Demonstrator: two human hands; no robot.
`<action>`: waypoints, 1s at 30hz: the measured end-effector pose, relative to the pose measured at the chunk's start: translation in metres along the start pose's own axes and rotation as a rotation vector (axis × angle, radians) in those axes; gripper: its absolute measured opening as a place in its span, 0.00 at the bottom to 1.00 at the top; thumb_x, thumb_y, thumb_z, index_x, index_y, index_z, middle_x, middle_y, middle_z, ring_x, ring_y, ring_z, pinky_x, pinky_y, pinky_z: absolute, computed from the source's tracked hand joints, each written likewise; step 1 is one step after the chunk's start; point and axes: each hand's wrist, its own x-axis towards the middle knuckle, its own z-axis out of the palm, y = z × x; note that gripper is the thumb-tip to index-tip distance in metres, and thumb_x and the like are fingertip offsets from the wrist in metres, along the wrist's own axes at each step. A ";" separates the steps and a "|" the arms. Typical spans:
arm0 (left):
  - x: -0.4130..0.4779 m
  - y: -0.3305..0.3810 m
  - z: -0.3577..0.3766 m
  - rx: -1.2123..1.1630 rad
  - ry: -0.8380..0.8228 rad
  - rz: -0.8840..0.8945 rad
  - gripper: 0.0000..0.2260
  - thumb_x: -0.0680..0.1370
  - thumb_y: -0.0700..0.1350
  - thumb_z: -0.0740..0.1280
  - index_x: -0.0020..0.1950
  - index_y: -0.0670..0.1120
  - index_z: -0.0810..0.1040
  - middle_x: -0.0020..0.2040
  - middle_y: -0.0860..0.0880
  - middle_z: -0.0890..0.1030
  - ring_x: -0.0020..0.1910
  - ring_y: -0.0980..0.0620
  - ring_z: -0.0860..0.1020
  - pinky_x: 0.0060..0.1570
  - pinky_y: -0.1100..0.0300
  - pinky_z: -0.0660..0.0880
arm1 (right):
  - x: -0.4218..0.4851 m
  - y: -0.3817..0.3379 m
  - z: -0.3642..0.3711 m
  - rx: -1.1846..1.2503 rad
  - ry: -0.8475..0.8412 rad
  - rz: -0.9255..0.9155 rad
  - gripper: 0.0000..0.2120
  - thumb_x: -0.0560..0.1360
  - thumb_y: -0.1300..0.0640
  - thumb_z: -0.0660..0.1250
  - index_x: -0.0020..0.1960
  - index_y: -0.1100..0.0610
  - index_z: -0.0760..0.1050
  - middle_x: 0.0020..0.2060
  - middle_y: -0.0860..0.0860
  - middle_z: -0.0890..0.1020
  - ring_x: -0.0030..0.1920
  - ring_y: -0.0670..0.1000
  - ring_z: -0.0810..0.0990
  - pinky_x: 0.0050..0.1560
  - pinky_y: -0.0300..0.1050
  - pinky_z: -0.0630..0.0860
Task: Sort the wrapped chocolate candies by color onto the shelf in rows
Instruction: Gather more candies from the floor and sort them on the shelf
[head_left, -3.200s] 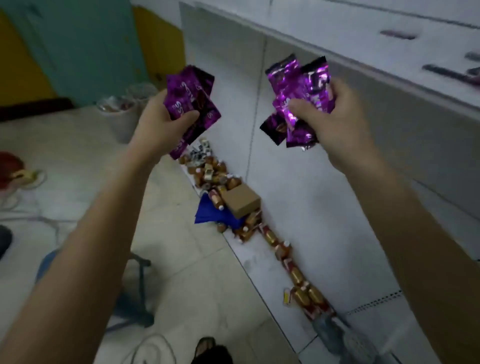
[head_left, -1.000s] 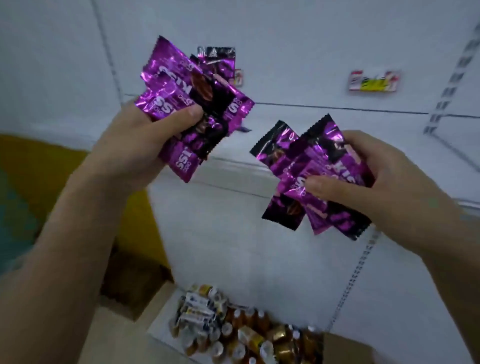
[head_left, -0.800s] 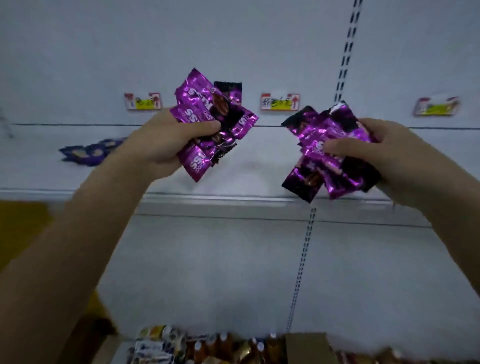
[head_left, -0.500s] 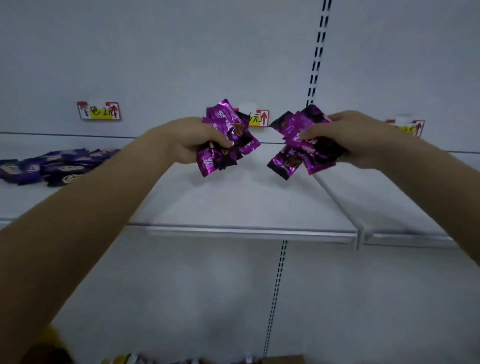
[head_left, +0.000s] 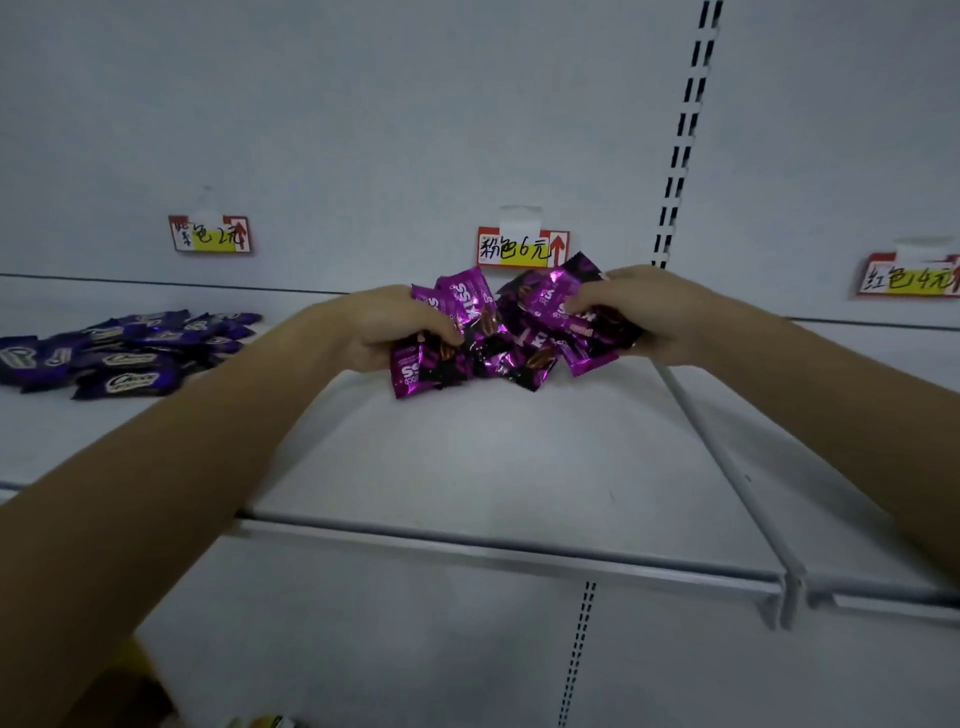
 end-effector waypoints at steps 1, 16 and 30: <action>0.000 0.000 0.000 0.028 0.023 0.007 0.08 0.74 0.31 0.66 0.52 0.38 0.78 0.49 0.39 0.82 0.40 0.48 0.83 0.40 0.59 0.81 | 0.000 0.003 0.002 0.012 -0.007 -0.011 0.05 0.73 0.63 0.68 0.48 0.60 0.77 0.42 0.56 0.82 0.39 0.51 0.82 0.45 0.44 0.80; -0.009 -0.009 -0.005 0.806 0.082 0.430 0.35 0.76 0.49 0.69 0.77 0.55 0.55 0.77 0.51 0.59 0.75 0.51 0.56 0.72 0.61 0.51 | -0.005 0.025 -0.005 -0.623 -0.040 -0.178 0.27 0.77 0.47 0.63 0.74 0.41 0.59 0.74 0.44 0.60 0.73 0.47 0.58 0.64 0.42 0.56; -0.004 -0.026 0.010 1.169 -0.105 0.201 0.34 0.68 0.76 0.50 0.72 0.72 0.47 0.79 0.56 0.46 0.78 0.48 0.43 0.73 0.41 0.41 | -0.018 0.032 0.021 -0.837 -0.289 -0.170 0.37 0.61 0.24 0.61 0.68 0.24 0.52 0.77 0.43 0.42 0.77 0.49 0.43 0.76 0.53 0.44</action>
